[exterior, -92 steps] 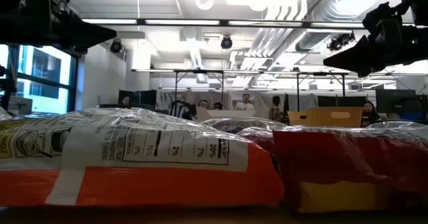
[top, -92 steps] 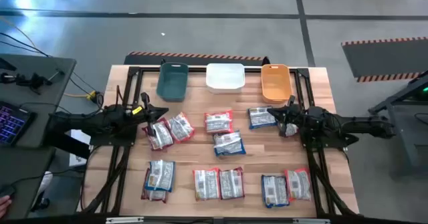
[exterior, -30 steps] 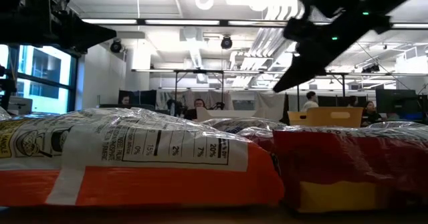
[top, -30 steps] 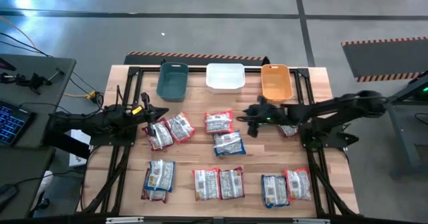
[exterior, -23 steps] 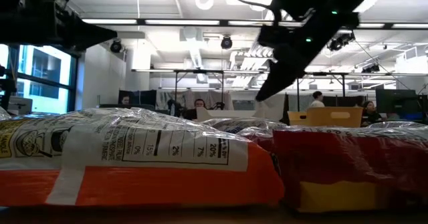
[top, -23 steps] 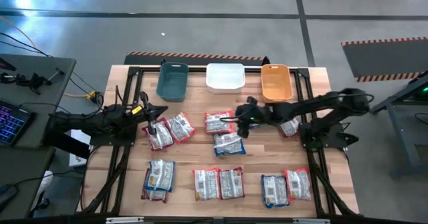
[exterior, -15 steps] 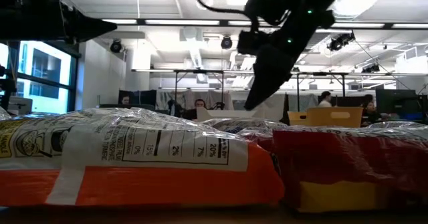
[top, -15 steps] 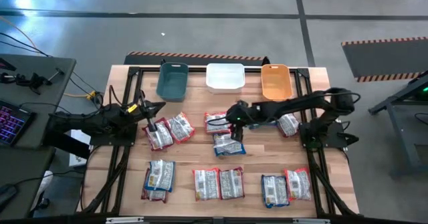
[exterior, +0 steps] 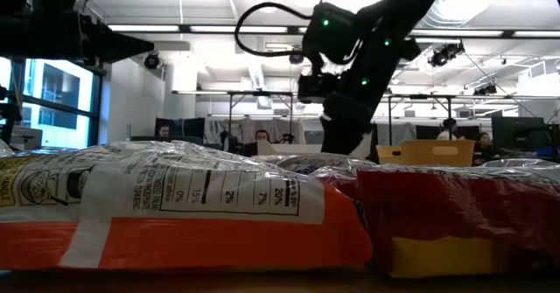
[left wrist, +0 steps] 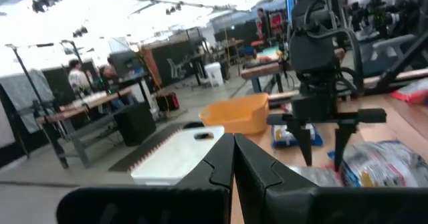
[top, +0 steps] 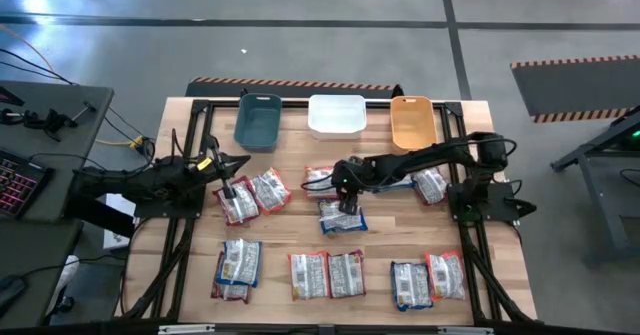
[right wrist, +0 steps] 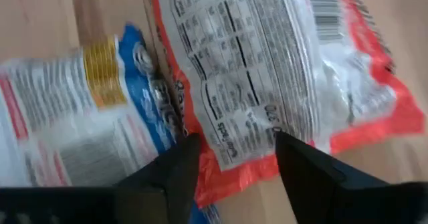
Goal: Sort Maruchan noodles
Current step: Put the top right orange noodle pack into the blue bin
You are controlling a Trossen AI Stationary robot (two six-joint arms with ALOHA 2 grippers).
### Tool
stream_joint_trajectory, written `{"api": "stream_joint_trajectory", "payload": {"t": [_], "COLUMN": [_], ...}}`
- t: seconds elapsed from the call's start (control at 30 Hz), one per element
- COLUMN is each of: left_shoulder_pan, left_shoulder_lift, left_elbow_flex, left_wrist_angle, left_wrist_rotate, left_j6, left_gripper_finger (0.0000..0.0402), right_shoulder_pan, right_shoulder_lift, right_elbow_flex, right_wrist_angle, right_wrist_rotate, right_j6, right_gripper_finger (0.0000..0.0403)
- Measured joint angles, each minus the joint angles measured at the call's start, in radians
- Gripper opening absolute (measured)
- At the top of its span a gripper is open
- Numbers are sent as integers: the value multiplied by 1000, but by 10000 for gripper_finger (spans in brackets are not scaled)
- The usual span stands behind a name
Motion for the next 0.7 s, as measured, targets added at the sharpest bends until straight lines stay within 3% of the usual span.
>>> {"api": "stream_joint_trajectory", "payload": {"t": [0.1, 0.33, 0.7], "left_shoulder_pan": [0, 0, 0], "left_shoulder_lift": [10, 13, 13], "left_elbow_flex": [0, 0, 0], "left_wrist_angle": [-33, -51, -34], "left_wrist_rotate": [0, 0, 1], "left_j6": [-24, -50, -14], "left_gripper_finger": [0, 0, 0], "right_shoulder_pan": [-10, -14, -45], "right_shoulder_lift": [26, 55, -85], "right_elbow_flex": [0, 3, 3], "right_wrist_angle": [44, 69, 55], "right_wrist_rotate": [-39, -22, -50], "right_j6": [21, 4, 53], "right_gripper_finger": [129, 16, 2]}}
